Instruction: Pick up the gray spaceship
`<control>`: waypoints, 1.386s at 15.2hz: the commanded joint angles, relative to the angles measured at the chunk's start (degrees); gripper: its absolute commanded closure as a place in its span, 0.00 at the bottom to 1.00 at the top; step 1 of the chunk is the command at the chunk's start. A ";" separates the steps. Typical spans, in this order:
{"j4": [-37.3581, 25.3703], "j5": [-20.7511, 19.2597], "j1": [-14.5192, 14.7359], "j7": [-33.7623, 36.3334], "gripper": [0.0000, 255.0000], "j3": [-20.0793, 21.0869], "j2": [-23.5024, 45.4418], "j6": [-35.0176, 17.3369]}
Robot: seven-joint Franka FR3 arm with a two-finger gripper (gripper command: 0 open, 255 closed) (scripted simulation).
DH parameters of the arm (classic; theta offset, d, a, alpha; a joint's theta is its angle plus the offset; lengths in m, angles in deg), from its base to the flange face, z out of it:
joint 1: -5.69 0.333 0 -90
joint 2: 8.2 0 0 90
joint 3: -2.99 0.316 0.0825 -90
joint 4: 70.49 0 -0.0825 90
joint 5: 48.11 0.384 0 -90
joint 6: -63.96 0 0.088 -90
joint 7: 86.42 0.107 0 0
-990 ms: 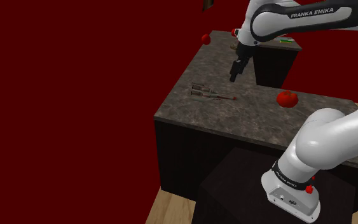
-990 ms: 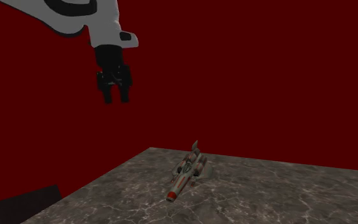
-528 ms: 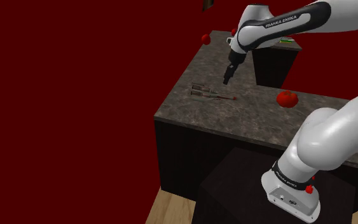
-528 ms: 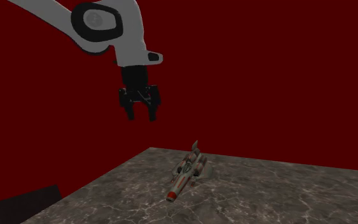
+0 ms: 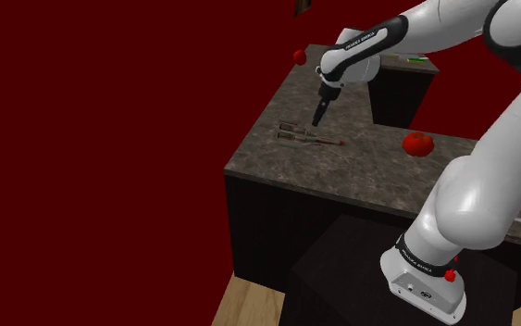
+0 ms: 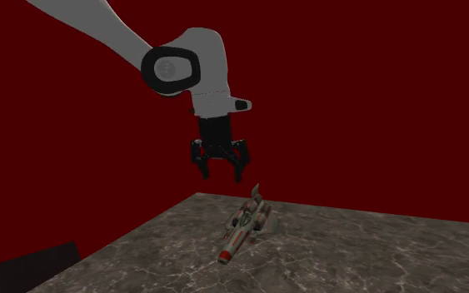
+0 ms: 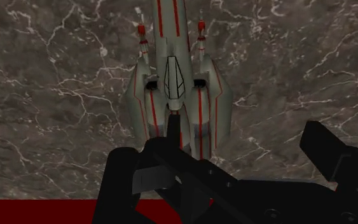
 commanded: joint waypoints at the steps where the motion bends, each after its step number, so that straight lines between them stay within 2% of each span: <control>1: -3.32 5.95 0.28 -6.74 0.00 -1.10 5.42 -1.06; 5: -11.25 17.11 -2.25 -18.20 0.00 0.33 16.21 -1.02; 6: -12.55 18.48 -2.90 -19.63 0.00 0.83 17.73 -0.86; 15: -11.34 22.79 -4.32 -23.20 0.00 2.76 21.56 -4.95; 16: -11.39 22.87 -4.32 -23.20 1.00 2.81 21.67 -5.00; 21: -11.45 22.82 -4.29 -23.13 1.00 2.81 21.67 -4.95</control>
